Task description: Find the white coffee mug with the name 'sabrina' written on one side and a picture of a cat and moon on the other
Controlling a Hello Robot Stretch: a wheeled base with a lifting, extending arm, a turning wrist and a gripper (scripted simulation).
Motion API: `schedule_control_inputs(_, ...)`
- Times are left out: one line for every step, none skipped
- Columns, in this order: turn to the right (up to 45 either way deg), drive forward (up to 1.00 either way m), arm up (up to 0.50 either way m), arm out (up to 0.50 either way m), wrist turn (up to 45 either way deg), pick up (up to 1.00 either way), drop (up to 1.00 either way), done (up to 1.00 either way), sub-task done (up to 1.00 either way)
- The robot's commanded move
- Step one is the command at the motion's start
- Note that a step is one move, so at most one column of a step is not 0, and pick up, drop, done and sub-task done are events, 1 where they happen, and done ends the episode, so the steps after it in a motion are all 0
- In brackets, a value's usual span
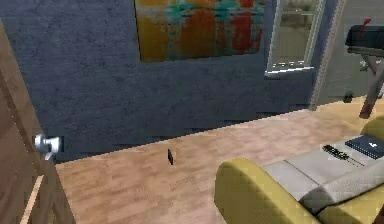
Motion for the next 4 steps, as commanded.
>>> schedule_control_inputs(-9.0, 0.0, 0.0, 0.0, 0.0, 0.0, 0.0, 0.0, 0.0)
schedule_control_inputs(0.0, 1.0, 0.0, 0.0, 0.0, 0.0, 0.0, 0.0, 0.0)
schedule_control_inputs(-6.0, 0.0, 0.0, 0.0, 0.0, 0.0, 0.0, 0.0, 0.0)
schedule_control_inputs(0.0, 0.25, 0.0, 0.0, 0.0, 0.0, 0.0, 0.0, 0.0)
